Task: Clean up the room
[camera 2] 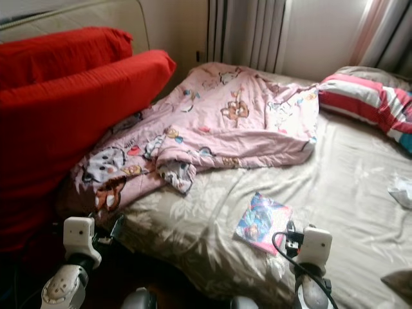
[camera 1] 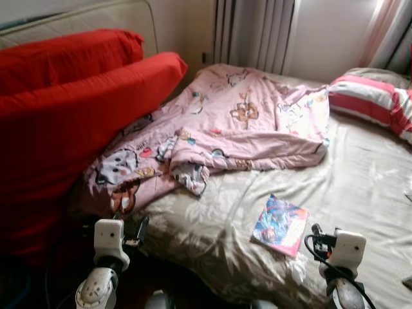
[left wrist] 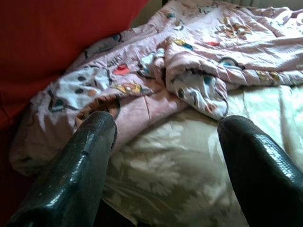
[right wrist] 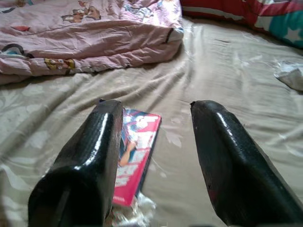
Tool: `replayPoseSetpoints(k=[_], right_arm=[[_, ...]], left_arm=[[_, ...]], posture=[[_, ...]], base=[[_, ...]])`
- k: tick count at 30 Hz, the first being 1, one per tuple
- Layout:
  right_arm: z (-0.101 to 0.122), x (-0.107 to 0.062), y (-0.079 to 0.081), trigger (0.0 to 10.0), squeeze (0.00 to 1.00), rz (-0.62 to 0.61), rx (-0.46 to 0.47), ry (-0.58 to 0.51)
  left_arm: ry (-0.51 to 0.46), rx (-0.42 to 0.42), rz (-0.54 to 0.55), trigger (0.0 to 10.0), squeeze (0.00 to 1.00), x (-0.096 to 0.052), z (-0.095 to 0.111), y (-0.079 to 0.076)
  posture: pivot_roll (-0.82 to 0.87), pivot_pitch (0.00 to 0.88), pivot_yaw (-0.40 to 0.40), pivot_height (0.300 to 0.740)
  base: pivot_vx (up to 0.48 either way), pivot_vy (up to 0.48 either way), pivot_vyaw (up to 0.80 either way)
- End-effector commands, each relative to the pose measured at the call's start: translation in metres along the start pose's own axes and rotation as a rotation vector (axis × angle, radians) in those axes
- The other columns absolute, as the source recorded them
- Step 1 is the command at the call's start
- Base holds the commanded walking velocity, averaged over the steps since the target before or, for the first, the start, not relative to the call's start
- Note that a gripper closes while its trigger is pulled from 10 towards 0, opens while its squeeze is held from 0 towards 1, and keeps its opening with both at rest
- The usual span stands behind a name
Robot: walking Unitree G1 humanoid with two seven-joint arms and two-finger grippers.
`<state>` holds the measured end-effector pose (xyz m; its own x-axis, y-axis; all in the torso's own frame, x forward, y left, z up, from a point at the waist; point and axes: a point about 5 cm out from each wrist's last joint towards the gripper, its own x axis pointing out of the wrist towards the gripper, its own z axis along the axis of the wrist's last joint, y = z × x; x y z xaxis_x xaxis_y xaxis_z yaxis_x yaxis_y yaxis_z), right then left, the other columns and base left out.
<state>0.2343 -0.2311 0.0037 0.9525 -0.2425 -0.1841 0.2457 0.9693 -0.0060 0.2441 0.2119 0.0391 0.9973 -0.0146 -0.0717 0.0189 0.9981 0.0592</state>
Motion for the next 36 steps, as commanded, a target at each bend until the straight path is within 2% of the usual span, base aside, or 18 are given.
replayPoseSetpoints(k=[1, 8, 17, 36], right_arm=[[0.001, 0.002, 0.000, 10.0, 0.00, -0.001, 0.004, -0.001], [-0.009, 0.001, 0.000, 10.0, 0.00, 0.008, 0.000, 0.071], [-0.008, 0.004, 0.004, 10.0, 0.00, 0.061, 0.001, 0.080], [-0.018, 0.005, 0.010, 10.0, 0.00, 0.066, -0.022, 0.159]], left_arm=[[-0.009, 0.002, -0.004, 10.0, 0.00, 0.002, 0.004, 0.001], [0.001, -0.005, -0.014, 10.0, 0.00, 0.006, 0.004, -0.001], [0.005, -0.010, -0.022, 10.0, 0.00, 0.008, 0.005, -0.004], [0.015, 0.001, -0.032, 10.0, 0.00, 0.006, 0.004, -0.003]], posture=[[0.01, 0.017, -0.001, 0.632], [0.01, 0.018, 0.002, 0.632], [0.00, 0.022, 0.001, 0.632], [0.01, 0.051, 0.010, 0.632]], base=[[0.000, 0.000, 0.00], [0.000, 0.000, 0.00], [0.000, 0.000, 0.00], [0.338, 0.000, 0.00]])
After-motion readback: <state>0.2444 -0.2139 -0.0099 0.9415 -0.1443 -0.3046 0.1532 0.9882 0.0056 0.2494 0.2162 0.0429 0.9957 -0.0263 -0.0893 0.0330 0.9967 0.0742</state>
